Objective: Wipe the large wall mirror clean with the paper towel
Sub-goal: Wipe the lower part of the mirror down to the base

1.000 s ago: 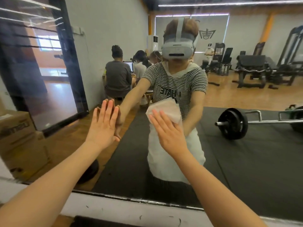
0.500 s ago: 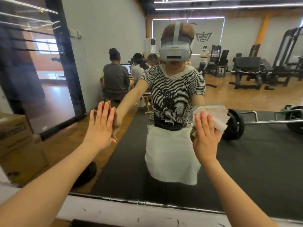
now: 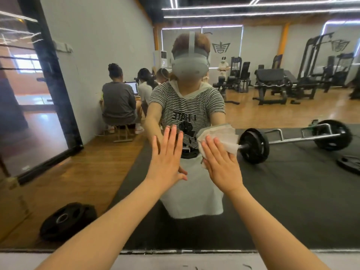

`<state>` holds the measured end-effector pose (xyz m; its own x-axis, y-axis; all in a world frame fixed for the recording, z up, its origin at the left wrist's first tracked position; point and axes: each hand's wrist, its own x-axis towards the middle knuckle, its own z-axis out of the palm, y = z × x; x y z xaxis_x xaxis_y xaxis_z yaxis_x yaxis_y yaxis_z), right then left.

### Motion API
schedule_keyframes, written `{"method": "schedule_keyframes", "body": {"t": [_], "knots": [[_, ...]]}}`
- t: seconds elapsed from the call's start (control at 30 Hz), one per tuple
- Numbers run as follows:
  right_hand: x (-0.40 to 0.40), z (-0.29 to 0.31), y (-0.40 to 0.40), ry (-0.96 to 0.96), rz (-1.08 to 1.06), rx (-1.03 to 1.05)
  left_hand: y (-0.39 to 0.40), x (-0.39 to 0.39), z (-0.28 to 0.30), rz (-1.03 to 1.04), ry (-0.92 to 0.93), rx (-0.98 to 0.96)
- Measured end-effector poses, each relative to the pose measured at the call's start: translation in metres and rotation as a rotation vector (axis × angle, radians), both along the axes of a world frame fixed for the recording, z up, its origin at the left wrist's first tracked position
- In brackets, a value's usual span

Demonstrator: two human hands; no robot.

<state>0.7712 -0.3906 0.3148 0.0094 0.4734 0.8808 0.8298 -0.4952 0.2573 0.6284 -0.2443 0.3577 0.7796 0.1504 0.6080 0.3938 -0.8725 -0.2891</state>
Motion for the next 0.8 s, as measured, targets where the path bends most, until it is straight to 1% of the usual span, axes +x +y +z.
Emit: {"method": "schedule_keyframes", "body": {"t": [0.07, 0.1, 0.17, 0.23, 0.3, 0.37, 0.4, 0.43, 0.47, 0.53, 0.6, 0.7, 0.8], "knots": [[0.016, -0.001, -0.017, -0.075, 0.014, -0.043, 0.002, 0.006, -0.003, 0.007, -0.036, -0.021], [0.026, -0.002, -0.029, -0.077, 0.005, -0.041, 0.004, 0.006, -0.005, -0.001, -0.044, -0.018], [0.046, -0.007, -0.060, -0.025, -0.036, 0.026, 0.010, 0.005, -0.006, -0.020, -0.051, 0.002], [0.058, -0.011, -0.086, 0.050, -0.100, 0.108, 0.008, 0.006, -0.006, -0.032, -0.050, 0.006], [0.056, -0.015, -0.088, 0.151, -0.138, 0.218, 0.005, 0.007, -0.005, -0.035, -0.044, -0.018], [0.039, -0.014, -0.065, 0.333, -0.148, 0.404, 0.002, 0.008, -0.005, -0.025, -0.053, -0.025], [0.027, -0.013, -0.047, 0.396, -0.133, 0.452, 0.001, 0.008, -0.005, -0.020, -0.064, -0.017], [0.013, -0.012, -0.027, 0.405, -0.101, 0.425, 0.000, 0.009, -0.006, -0.020, -0.075, -0.005], [-0.002, -0.013, -0.009, 0.342, -0.064, 0.330, 0.000, 0.009, -0.006, -0.029, -0.086, 0.004], [-0.026, -0.022, 0.020, 0.111, 0.019, 0.071, 0.002, 0.009, -0.006, -0.056, -0.098, 0.019], [-0.023, -0.026, 0.027, -0.045, 0.108, -0.057, 0.006, 0.007, -0.008, -0.074, -0.102, 0.039], [0.008, -0.023, 0.000, -0.165, 0.055, -0.155, 0.007, 0.007, -0.008, -0.070, -0.105, 0.050], [0.034, -0.027, -0.043, -0.172, -0.010, -0.103, 0.003, 0.008, -0.008, -0.061, -0.116, 0.043]]}}
